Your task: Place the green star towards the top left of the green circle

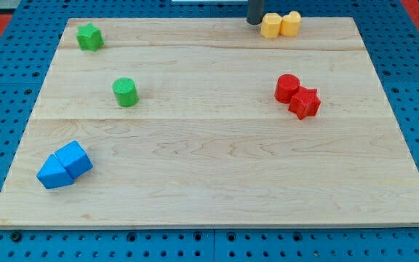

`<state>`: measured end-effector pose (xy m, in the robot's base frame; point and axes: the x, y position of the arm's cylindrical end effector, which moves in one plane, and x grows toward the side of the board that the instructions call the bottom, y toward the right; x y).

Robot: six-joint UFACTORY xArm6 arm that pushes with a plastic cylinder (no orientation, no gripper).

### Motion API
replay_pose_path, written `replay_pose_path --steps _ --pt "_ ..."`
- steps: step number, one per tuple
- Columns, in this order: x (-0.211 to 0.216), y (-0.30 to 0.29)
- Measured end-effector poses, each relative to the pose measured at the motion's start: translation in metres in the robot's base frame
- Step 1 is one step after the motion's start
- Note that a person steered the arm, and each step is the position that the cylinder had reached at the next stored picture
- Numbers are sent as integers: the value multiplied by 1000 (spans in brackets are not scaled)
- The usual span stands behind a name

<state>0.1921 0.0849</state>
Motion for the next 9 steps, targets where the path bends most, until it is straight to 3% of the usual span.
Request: replay_pose_path --steps 2,7,9 --pt "23 -16" --pt "22 -18" --pt "93 -20"
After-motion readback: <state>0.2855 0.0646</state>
